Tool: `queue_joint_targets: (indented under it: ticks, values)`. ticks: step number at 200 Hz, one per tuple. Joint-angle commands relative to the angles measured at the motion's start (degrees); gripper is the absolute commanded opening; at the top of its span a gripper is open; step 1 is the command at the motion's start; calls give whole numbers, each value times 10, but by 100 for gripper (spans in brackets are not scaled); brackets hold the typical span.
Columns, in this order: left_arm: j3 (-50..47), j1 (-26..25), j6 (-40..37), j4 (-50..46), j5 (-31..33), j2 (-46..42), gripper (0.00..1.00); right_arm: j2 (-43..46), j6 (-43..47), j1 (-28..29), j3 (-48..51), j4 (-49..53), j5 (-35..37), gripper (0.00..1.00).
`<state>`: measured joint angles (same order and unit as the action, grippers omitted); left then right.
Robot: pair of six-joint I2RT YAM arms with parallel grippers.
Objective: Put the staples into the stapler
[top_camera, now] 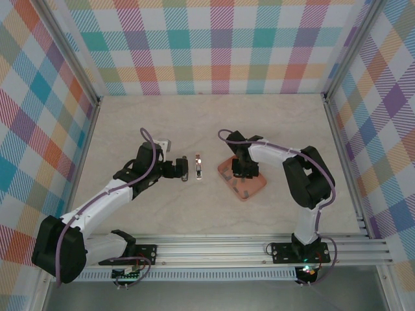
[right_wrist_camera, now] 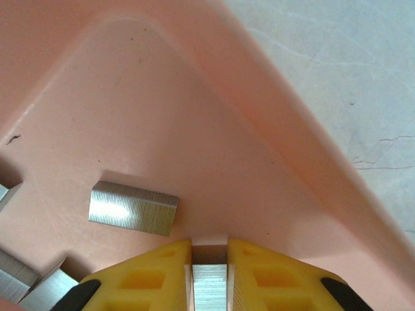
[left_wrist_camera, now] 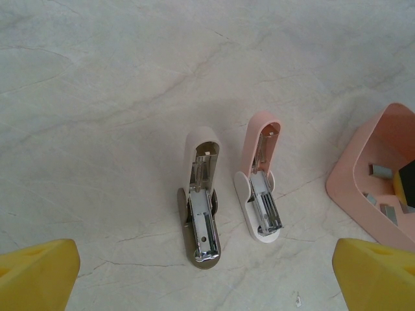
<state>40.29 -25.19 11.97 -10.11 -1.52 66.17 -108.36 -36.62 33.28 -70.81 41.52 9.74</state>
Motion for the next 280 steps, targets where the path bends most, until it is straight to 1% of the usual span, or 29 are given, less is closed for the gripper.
queue_joint_targets:
  ticks: [1, 33, 57, 70, 96, 118, 136, 168, 199, 226, 280]
  values:
    - [2, 4, 1, 5, -4, -9, 100, -16, 5, -5, 10, -5, -5, 16]
    - [-8, 4, 6, 16, -2, -16, 100, 3, 0, -5, 15, -12, 3, 15]
    - [-28, 4, 21, 39, -5, -21, 100, 41, -11, -2, 19, -19, 14, 15]
    - [-42, 4, 35, 54, -4, -24, 100, 65, -21, 8, 18, -16, 34, 15]
    - [-77, 4, 66, 90, 7, -34, 100, 109, -56, 40, 17, -15, 72, 16]
    - [-119, 4, 87, 123, 37, -50, 100, 136, -97, 82, 22, -31, 99, 17]
    - [-157, 4, 97, 152, 64, -69, 100, 140, -131, 123, 16, -39, 127, 16]
    - [-198, 4, 107, 166, 99, -107, 100, 125, -187, 197, 1, -67, 170, 17]
    - [-211, 4, 107, 149, 144, -130, 100, 89, -196, 244, -25, -90, 193, 17]
    - [-207, 4, 109, 132, 163, -121, 100, 57, -191, 256, -38, -137, 186, 17]
    - [-208, 4, 106, 136, 167, -116, 100, -22, -141, 258, -112, -137, 178, 18]
